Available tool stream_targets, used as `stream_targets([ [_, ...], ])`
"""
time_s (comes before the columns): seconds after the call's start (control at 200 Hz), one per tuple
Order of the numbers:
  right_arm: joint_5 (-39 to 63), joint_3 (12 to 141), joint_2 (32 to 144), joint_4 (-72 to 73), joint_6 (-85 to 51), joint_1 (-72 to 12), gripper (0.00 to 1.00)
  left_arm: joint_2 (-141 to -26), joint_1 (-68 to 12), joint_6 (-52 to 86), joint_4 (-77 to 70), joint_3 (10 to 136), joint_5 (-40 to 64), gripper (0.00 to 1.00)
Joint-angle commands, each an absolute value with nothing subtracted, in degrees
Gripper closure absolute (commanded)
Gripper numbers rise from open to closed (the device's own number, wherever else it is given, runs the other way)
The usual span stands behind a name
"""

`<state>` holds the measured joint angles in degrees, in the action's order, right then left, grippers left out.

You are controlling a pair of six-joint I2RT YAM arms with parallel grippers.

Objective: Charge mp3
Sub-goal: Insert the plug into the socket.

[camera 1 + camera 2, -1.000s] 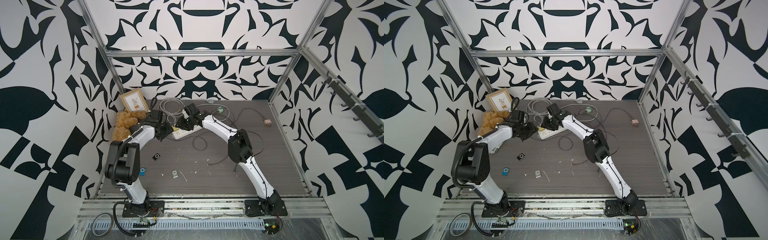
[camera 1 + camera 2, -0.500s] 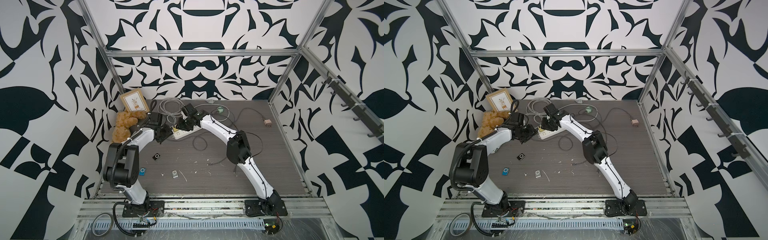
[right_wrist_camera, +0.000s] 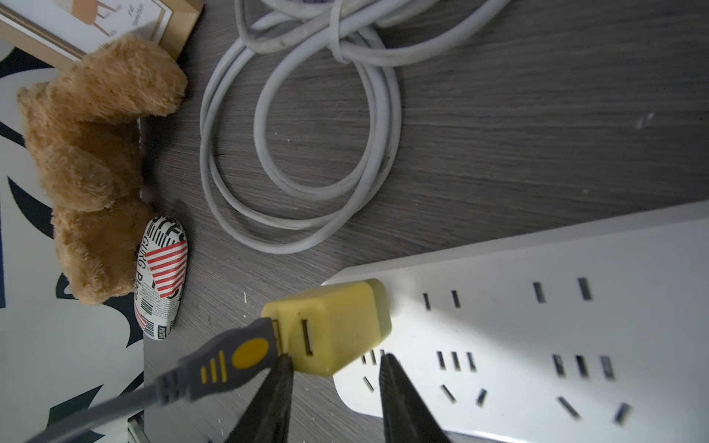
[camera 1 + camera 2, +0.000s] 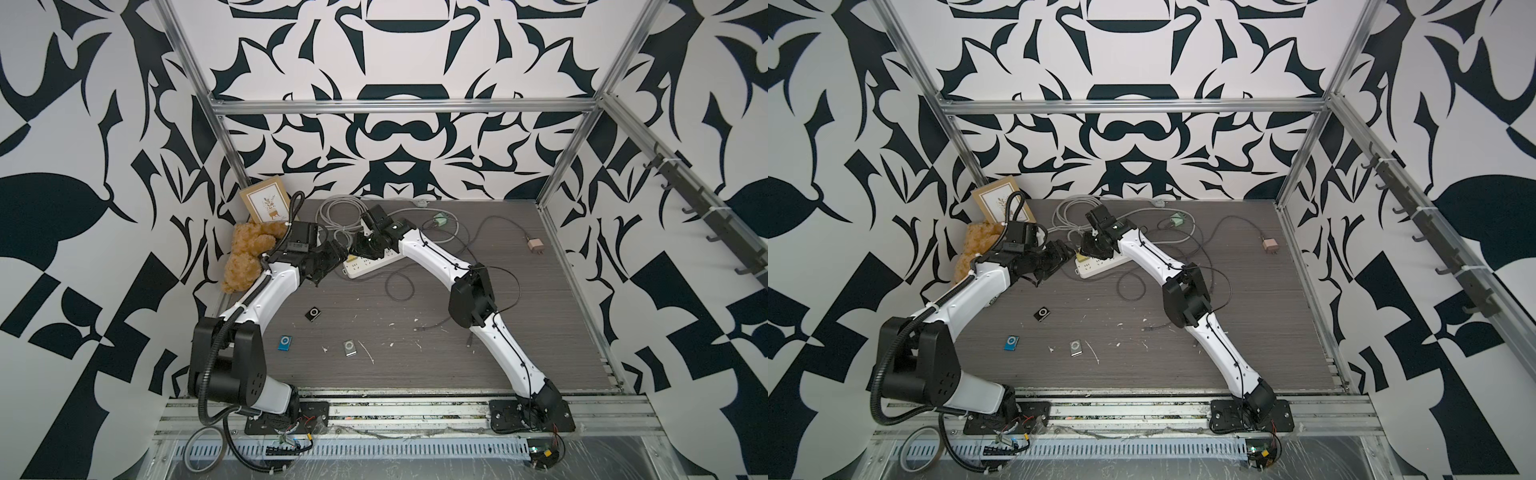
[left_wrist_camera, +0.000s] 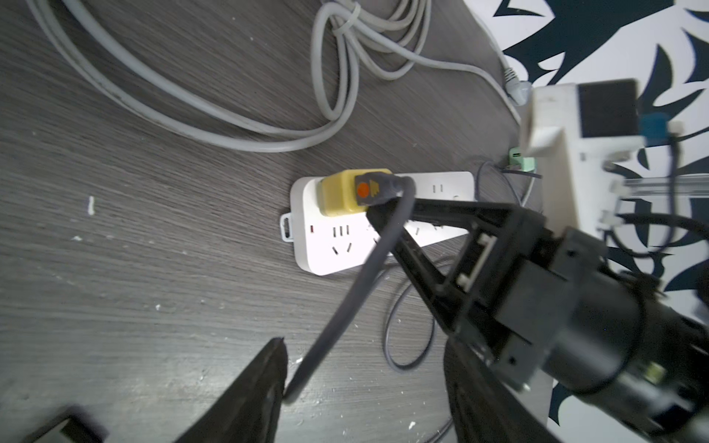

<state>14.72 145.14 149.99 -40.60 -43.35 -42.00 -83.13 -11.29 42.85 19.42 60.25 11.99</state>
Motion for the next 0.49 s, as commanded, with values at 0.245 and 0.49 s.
stream_targets([
  [0.245, 9.15, 136.07, 150.59, -46.74, -42.98, -42.19, 0.67, -68.85, -11.65, 45.04, 26.18, 56.35, 14.11, 0.31],
  [0.49, 7.57, 134.34, 151.02, -47.1, -43.28, -42.46, 0.68, -63.67, -11.67, 44.91, 29.73, 54.67, 13.52, 0.31],
])
